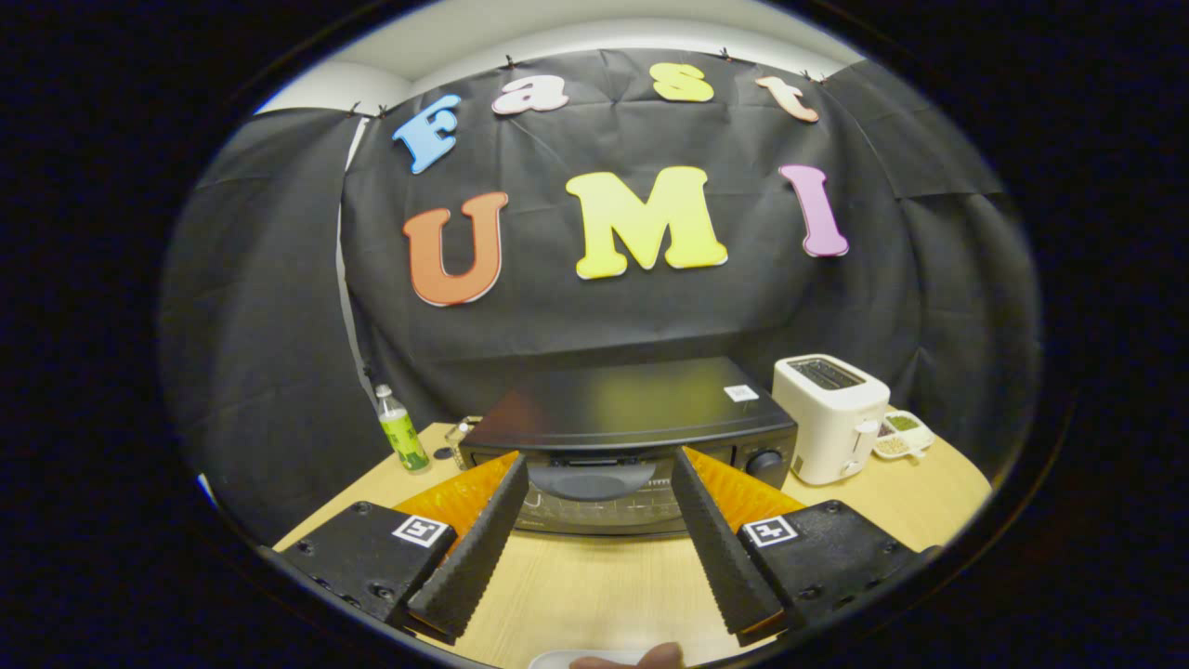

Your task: Open the toaster oven, put the food inside, and close the toaster oven door.

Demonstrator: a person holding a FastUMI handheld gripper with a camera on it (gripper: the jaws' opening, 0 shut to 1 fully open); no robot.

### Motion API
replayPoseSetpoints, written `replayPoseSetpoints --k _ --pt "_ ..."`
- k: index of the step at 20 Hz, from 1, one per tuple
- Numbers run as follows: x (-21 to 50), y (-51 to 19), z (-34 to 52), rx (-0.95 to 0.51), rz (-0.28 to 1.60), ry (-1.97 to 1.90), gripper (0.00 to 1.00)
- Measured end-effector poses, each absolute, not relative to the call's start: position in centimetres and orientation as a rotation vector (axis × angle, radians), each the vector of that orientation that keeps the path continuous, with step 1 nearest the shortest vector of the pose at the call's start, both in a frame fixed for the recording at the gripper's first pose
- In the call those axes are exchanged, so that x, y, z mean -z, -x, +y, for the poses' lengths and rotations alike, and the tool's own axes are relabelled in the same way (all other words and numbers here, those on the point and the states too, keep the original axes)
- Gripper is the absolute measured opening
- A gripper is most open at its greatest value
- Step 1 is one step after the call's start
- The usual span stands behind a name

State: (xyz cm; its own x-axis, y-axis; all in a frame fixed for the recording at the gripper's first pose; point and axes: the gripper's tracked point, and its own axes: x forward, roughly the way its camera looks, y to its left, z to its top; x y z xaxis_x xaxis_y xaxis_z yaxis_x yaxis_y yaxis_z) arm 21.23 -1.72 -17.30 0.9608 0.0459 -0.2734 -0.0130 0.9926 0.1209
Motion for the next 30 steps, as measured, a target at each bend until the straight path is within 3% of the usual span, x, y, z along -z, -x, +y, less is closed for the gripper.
replayPoseSetpoints --k 5,16,23,30 --pt "10.2 -15.6 -0.4 -0.011 0.204 -0.093 1.00" --pt "5.5 -0.8 2.4 0.048 0.103 0.002 1.00" --pt "1.7 1.9 5.6 0.024 0.006 0.024 1.00" --pt "3.0 1.7 6.1 0.006 0.091 -0.061 1.00"
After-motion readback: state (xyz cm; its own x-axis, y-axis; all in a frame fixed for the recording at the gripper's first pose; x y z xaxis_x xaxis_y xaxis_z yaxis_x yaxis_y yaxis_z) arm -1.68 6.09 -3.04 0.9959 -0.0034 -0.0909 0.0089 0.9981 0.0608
